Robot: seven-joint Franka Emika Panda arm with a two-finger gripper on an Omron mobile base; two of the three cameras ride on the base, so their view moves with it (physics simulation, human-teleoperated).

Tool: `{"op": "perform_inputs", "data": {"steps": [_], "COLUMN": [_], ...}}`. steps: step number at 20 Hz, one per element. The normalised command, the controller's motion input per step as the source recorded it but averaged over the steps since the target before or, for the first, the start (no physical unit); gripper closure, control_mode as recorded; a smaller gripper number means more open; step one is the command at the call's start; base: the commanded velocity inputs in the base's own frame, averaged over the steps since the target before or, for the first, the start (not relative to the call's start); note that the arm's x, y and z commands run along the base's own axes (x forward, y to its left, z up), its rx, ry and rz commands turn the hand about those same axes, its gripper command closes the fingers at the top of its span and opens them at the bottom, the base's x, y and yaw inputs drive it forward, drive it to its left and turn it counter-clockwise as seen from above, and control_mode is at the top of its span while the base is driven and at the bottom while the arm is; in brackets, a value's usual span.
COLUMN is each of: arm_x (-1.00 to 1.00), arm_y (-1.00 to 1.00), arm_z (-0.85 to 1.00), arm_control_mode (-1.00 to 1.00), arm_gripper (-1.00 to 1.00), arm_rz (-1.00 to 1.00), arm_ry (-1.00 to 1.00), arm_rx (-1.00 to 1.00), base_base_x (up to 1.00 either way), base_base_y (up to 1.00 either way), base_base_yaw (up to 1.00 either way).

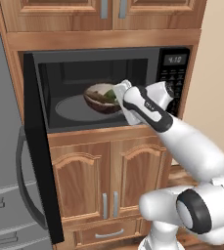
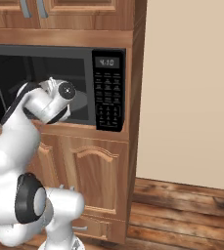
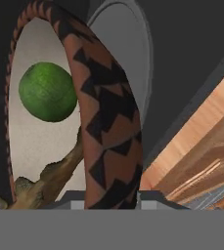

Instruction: The microwave is finished heating the fish and avocado. Take the bowl containing the food and place it on the dining counter.

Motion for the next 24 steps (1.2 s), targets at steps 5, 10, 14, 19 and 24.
{"op": "perform_inputs", "data": {"steps": [5,10,14,19,24], "arm_x": [-1.0,-1.0,-1.0,-0.8,-0.05], "arm_y": [-0.51,-0.26,-0.35,-0.02,0.0], "arm_z": [0.37,0.39,0.11,0.21,0.02], "arm_control_mode": [-1.0,-1.0,-1.0,-1.0,-1.0], "arm_gripper": [1.0,1.0,1.0,1.0,1.0], "arm_rz": [0.0,0.0,0.0,0.0,0.0], "arm_ry": [0.11,0.24,0.18,-0.13,-0.02], "arm_rx": [0.02,0.0,-0.01,-0.03,0.0], "base_base_x": [0.0,0.0,0.0,0.0,0.0], "base_base_y": [0.0,0.0,0.0,0.0,0.0], "base_base_yaw": [0.0,0.0,0.0,0.0,0.0]}}
